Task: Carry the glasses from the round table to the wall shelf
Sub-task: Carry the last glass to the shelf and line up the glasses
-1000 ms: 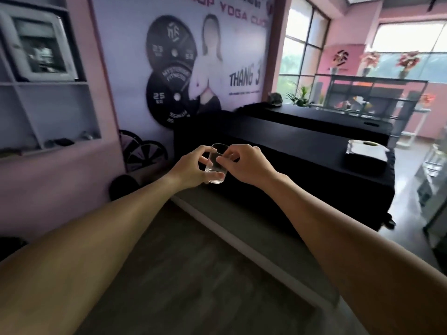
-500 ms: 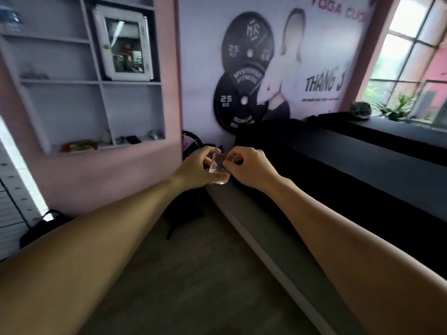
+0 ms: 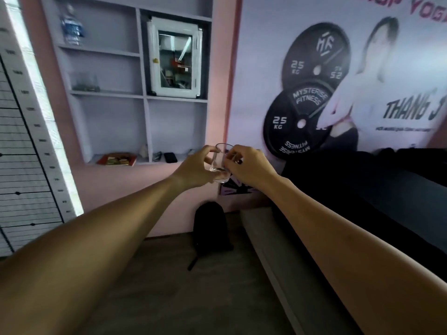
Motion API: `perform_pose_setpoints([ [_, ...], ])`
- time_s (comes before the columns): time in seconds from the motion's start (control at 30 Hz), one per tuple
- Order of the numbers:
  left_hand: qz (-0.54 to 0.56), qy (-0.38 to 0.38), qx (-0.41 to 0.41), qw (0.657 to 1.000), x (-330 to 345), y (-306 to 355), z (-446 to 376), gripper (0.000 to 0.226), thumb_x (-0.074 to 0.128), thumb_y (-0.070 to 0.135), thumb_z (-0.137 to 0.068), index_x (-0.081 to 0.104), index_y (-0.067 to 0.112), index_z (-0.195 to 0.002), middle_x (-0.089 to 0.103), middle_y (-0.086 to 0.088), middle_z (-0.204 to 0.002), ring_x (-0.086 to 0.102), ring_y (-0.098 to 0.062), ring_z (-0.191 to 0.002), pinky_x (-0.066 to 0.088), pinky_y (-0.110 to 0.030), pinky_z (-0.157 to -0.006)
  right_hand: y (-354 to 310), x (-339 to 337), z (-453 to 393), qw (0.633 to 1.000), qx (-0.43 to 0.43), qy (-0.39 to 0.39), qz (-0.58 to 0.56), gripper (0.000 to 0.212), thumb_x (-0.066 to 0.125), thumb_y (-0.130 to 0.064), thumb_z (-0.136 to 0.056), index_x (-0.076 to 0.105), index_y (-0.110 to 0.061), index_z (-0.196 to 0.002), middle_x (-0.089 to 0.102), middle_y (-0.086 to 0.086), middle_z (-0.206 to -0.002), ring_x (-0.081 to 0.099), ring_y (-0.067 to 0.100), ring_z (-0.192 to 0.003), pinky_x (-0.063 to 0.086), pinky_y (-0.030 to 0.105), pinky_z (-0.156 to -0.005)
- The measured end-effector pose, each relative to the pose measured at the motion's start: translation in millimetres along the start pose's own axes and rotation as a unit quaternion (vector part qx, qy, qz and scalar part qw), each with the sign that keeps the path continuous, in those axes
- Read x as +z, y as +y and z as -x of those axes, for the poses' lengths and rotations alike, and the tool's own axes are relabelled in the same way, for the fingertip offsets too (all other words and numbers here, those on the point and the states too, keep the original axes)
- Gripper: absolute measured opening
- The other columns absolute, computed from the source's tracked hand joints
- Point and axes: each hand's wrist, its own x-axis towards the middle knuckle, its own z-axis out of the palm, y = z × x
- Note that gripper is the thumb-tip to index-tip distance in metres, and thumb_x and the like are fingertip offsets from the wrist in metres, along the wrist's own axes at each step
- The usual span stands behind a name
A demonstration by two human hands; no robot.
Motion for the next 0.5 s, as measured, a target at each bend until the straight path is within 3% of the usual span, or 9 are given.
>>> perform_pose_setpoints([
  [0.13, -0.021, 0.019, -0.004, 1.000, -25, -40, -56, 0.070, 0.086, 0.046, -0.064, 0.050, 0.036, -0.124, 0.062, 0.003, -0.113, 0.074, -0.016, -0.074, 0.063, -0.035, -0.069, 6, 34, -69, 1.000, -0.023, -0.009, -0.009, 0.005, 0.063, -0.034, -0.086, 0.067, -0.032, -0.087, 0.071, -0.008, -0.092, 0.065, 0.017, -0.090, 0.057, 0.039, -0.083],
  [0.37, -0.046, 0.030, 0.020, 0.998, -87, -117, -158, 0.074, 0.084, 0.042, -0.070, 0.046, 0.030, -0.132, 0.061, 0.001, -0.114, 0.070, -0.022, -0.087, 0.063, -0.039, -0.071, -2, 101, -194, 0.999, -0.036, -0.001, -0.009, 0.010, 0.063, -0.035, -0.089, 0.069, -0.028, -0.093, 0.071, -0.003, -0.100, 0.065, 0.019, -0.094, 0.057, 0.038, -0.083],
  [0.5, -0.076, 0.030, 0.031, 0.996, -142, -161, -218, 0.077, 0.082, 0.056, -0.065, 0.045, 0.037, -0.130, 0.062, 0.003, -0.122, 0.064, -0.016, -0.104, 0.054, -0.022, -0.072, -19, 141, -271, 0.998, -0.055, 0.000, -0.009, 0.013, 0.064, -0.034, -0.090, 0.071, -0.025, -0.097, 0.072, -0.002, -0.101, 0.065, 0.019, -0.097, 0.055, 0.035, -0.084],
])
